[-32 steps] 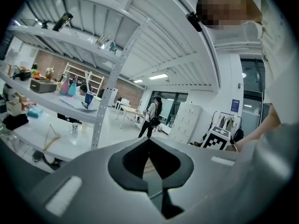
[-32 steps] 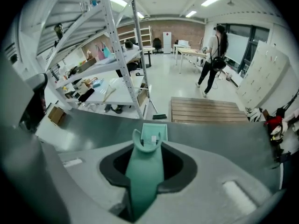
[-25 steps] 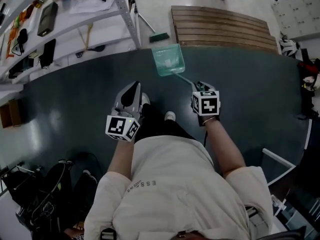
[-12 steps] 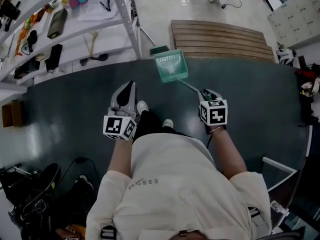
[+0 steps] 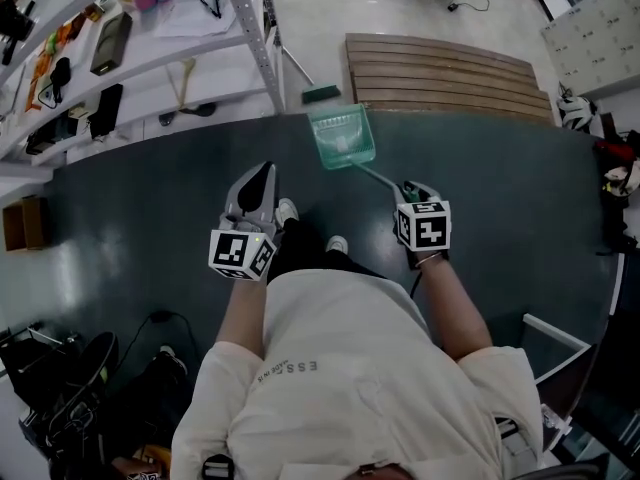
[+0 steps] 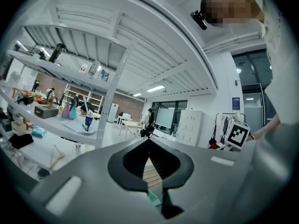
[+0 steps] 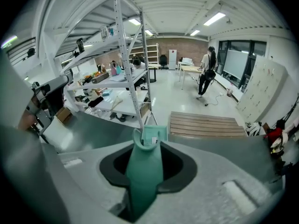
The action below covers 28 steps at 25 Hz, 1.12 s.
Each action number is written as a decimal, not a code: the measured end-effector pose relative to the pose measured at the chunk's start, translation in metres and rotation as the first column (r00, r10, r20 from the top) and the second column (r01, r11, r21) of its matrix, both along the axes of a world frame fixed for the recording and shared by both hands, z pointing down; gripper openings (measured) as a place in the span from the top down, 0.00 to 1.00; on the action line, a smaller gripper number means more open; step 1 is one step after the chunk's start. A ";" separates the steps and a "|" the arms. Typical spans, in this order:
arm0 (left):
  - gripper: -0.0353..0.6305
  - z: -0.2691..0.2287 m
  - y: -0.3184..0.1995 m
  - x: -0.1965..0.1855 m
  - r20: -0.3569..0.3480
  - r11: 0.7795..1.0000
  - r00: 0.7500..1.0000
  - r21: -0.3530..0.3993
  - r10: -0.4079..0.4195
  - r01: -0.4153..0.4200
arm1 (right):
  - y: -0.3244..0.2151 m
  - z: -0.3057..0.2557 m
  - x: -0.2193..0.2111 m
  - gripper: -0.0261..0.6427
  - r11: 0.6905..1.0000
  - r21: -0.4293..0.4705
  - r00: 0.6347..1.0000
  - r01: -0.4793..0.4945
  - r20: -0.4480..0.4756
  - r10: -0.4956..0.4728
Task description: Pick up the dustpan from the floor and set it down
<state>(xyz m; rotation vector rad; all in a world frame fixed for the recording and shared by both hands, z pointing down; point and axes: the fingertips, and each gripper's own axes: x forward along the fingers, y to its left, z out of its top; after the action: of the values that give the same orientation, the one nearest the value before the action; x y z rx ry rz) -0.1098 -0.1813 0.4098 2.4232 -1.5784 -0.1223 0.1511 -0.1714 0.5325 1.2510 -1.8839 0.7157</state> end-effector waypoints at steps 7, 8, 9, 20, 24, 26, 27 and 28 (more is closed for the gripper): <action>0.93 0.033 -0.043 -0.014 -0.021 1.000 1.000 -0.023 0.004 -0.004 | -0.047 0.047 -0.032 0.85 0.997 -0.082 1.000 -0.005 -0.025 0.003; 0.93 0.038 -0.049 -0.018 -0.027 0.999 1.000 -0.032 0.001 -0.001 | -0.055 0.056 -0.037 0.85 0.995 -0.096 1.000 -0.008 -0.027 0.005; 0.93 0.043 -0.056 -0.020 -0.030 0.999 1.000 -0.042 0.000 -0.001 | -0.063 0.066 -0.042 0.85 0.994 -0.111 1.000 -0.010 -0.030 0.007; 0.93 0.124 -0.102 -0.050 -0.025 0.985 1.000 -0.175 -0.002 -0.002 | -0.125 0.179 -0.085 0.85 0.967 -0.246 0.996 -0.073 -0.068 0.058; 0.93 0.149 -0.110 -0.050 -0.049 0.975 0.999 -0.220 -0.008 -0.002 | -0.135 0.213 -0.096 0.85 0.958 -0.271 0.992 -0.098 -0.099 0.074; 0.93 0.158 -0.113 -0.049 -0.064 0.974 0.998 -0.226 -0.004 -0.010 | -0.137 0.225 -0.101 0.85 0.953 -0.281 0.990 -0.110 -0.113 0.081; 0.93 0.162 -0.113 -0.048 -0.070 0.974 0.998 -0.228 0.000 -0.016 | -0.137 0.230 -0.103 0.85 0.952 -0.282 0.989 -0.117 -0.120 0.086; 0.93 0.165 -0.113 -0.048 -0.076 0.973 0.997 -0.231 0.005 -0.023 | -0.136 0.235 -0.105 0.85 0.952 -0.281 0.988 -0.124 -0.126 0.091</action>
<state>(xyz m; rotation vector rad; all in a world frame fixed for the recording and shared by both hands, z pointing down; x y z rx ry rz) -0.1576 -0.2942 0.5748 2.2232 -1.4549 -0.0235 0.0466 -0.3069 0.7675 1.1854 -1.5648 0.9234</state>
